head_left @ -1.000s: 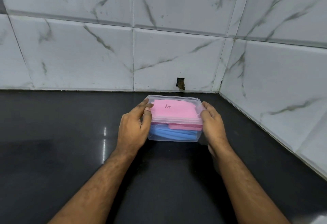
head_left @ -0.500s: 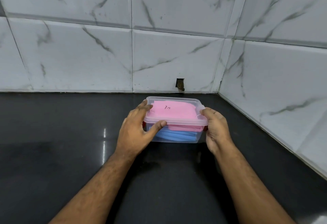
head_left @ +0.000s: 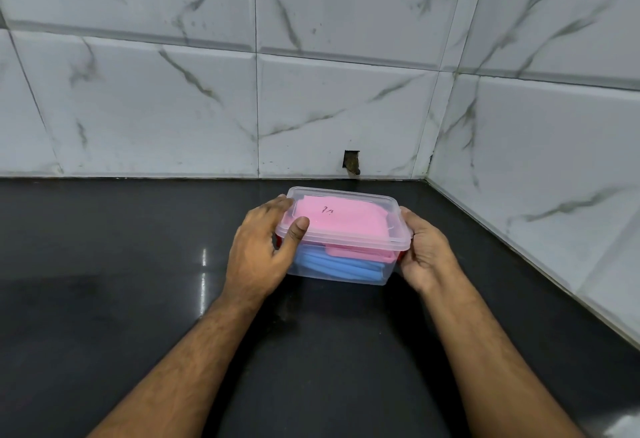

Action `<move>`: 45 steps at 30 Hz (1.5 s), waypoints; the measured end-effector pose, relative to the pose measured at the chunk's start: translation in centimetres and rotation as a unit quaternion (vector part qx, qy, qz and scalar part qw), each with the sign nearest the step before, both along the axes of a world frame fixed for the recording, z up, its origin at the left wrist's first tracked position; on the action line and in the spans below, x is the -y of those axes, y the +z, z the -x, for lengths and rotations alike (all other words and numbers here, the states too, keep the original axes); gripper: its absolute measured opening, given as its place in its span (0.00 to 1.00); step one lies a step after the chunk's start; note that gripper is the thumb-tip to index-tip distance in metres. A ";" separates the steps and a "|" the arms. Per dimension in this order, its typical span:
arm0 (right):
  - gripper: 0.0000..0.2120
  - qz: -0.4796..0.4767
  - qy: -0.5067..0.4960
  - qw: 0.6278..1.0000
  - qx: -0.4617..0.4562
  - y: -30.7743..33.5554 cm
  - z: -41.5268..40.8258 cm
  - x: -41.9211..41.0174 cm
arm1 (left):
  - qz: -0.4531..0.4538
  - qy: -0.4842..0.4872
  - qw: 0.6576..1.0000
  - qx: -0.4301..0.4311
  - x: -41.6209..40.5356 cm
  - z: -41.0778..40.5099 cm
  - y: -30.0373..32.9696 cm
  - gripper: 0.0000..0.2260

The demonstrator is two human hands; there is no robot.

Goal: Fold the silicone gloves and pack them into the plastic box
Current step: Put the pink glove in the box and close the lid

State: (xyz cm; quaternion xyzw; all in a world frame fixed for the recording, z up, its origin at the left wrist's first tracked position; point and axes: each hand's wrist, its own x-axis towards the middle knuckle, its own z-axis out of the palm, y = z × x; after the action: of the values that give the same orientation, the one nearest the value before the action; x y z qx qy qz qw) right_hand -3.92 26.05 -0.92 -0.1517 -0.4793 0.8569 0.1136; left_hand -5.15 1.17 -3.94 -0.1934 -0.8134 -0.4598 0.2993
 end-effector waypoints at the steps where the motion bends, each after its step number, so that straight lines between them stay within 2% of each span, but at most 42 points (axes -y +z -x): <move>1: 0.12 -0.007 -0.001 1.000 -0.003 0.0 0.0 0.0 | 0.003 -0.006 1.000 -0.007 -0.1 -0.1 0.0 0.27; 3: 0.13 -0.033 -0.007 0.999 -0.006 0.0 0.0 0.0 | 0.003 -0.012 1.000 -0.024 0.0 -0.3 -0.1 0.22; 4: 0.12 -0.051 -0.013 0.999 -0.005 -0.1 -0.1 0.1 | -0.011 -0.017 1.000 -0.015 0.0 -0.3 -0.2 0.24; 7: 0.10 -0.110 -0.057 0.992 0.002 -0.1 -0.4 0.3 | -0.082 -0.022 0.995 0.058 0.0 -0.1 -0.2 0.40; 10: 0.12 -0.187 -0.075 0.980 0.011 -0.2 -0.7 0.5 | -0.118 -0.035 0.989 0.079 0.1 -0.2 0.0 0.45; 12: 0.14 -0.217 -0.043 0.975 0.035 -0.4 -1.0 0.5 | -0.092 -0.022 0.993 0.070 0.2 -0.1 0.2 0.45; 15: 0.15 -0.179 0.007 0.983 0.048 -0.8 -1.2 0.3 | -0.034 0.002 0.997 0.062 0.3 0.0 0.1 0.44; 18: 0.13 -0.147 0.029 0.987 0.059 -0.7 -1.1 0.4 | 0.000 0.009 0.998 0.055 0.3 0.1 -0.2 0.42; 21: 0.12 -0.113 0.000 0.992 0.053 -0.4 -1.4 0.5 | 0.007 0.005 0.999 0.035 0.1 0.1 -0.4 0.37; 27: 0.08 -0.196 -0.079 0.977 0.031 0.0 -1.6 0.8 | -0.002 -0.013 1.000 0.010 0.2 0.3 -0.8 0.28; 30: 0.09 -0.271 -0.098 0.957 0.025 0.0 -1.9 0.9 | -0.004 -0.016 1.000 0.018 0.0 0.4 -0.8 0.29; 35: 0.11 -0.352 -0.104 0.930 -0.005 -0.3 -2.2 1.7 | 0.015 -0.003 0.998 0.056 -0.1 0.3 -0.3 0.40; 41: 0.20 -0.351 -0.114 0.930 0.002 0.0 -2.0 1.8 | 0.002 -0.022 0.997 0.079 -0.2 0.2 -0.2 0.40; 45: 0.16 -0.361 -0.129 0.924 0.000 0.0 -1.9 1.9 | -0.003 -0.021 0.997 0.075 -0.2 0.2 -0.2 0.41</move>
State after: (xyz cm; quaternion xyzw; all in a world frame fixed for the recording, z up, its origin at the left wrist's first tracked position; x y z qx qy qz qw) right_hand -2.06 24.12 -0.88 -0.1605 -0.7324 0.6041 0.2700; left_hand -5.36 1.34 -4.17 -0.1743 -0.8282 -0.4814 0.2281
